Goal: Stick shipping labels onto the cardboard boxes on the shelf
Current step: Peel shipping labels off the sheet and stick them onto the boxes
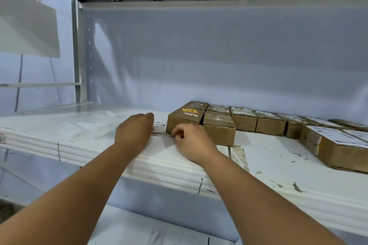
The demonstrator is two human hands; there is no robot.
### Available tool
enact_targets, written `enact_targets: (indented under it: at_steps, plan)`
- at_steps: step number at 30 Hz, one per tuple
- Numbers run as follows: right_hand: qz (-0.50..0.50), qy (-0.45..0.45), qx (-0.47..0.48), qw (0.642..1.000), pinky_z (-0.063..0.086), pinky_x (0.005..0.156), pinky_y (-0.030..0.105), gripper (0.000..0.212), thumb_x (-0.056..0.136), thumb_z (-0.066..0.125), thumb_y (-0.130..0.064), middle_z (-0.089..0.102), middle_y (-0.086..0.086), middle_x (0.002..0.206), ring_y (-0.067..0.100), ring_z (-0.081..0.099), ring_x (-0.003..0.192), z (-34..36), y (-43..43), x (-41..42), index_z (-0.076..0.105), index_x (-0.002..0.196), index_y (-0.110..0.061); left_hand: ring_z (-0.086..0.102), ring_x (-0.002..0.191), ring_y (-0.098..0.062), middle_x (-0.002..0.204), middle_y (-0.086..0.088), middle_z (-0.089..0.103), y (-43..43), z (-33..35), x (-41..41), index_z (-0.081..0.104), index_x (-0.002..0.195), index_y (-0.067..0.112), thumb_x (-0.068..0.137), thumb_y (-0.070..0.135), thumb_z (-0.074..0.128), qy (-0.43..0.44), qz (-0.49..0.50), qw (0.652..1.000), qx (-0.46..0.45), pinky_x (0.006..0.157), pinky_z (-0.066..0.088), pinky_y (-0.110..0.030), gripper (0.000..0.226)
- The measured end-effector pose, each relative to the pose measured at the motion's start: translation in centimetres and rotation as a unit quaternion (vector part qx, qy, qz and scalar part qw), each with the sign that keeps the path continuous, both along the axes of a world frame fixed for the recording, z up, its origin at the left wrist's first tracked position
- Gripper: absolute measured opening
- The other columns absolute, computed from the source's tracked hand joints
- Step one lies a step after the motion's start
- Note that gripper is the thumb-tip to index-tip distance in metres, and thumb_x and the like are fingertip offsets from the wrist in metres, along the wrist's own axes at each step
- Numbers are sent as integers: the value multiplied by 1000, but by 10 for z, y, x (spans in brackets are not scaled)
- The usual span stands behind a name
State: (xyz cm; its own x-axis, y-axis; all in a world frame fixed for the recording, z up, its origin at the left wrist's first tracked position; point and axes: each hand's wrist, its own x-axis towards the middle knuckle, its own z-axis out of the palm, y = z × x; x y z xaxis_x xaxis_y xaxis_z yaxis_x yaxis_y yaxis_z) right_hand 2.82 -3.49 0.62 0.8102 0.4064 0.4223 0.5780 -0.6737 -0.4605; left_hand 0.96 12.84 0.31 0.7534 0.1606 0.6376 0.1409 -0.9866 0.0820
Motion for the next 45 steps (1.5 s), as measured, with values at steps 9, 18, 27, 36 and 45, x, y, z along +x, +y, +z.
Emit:
enact_targets:
  at_steps: [9, 18, 27, 36, 45]
  plan:
    - [-17, 8, 18, 1000, 53, 82, 33, 25, 89, 47, -21, 67, 0, 106, 22, 62, 92, -1, 0, 2, 68, 103, -25, 41, 56, -30, 62, -8, 44, 0, -1, -5, 27, 97, 13, 90, -5, 35, -137, -46, 973, -182, 53, 33, -36, 20]
    - [95, 180, 368, 907, 58, 72, 35, 39, 91, 52, -48, 70, 6, 76, 18, 67, 70, 19, -13, -17, 65, 85, -12, 58, 85, -14, 94, -3, 62, -52, 10, -33, 49, 123, 22, 93, 2, 37, -187, -206, 944, -175, 68, 33, -17, 39]
    - [110, 320, 618, 710, 58, 51, 33, 19, 95, 51, -16, 71, 12, 87, 24, 67, 71, 42, -118, -37, 63, 107, -7, 37, 132, -11, 142, 0, 44, -153, 16, -36, 59, 127, 13, 94, 34, 50, -114, -351, 920, -135, 103, 13, -4, 40]
    - [-15, 233, 527, 818, 55, 72, 42, 15, 92, 53, -1, 70, 12, 101, 27, 68, 85, 25, -210, -30, 61, 92, -13, 63, 64, -9, 93, -8, 71, -223, 15, -19, 62, 111, 7, 91, 2, 54, 100, -369, 690, -615, 51, 49, -17, 22]
    - [18, 233, 506, 830, 53, 55, 25, 13, 95, 52, -7, 71, 4, 83, 13, 67, 69, 13, -220, -30, 64, 91, -12, 55, 60, -15, 71, -9, 66, -217, 4, -7, 68, 89, 4, 89, -4, 54, 60, -305, 691, -653, 61, 47, -25, 15]
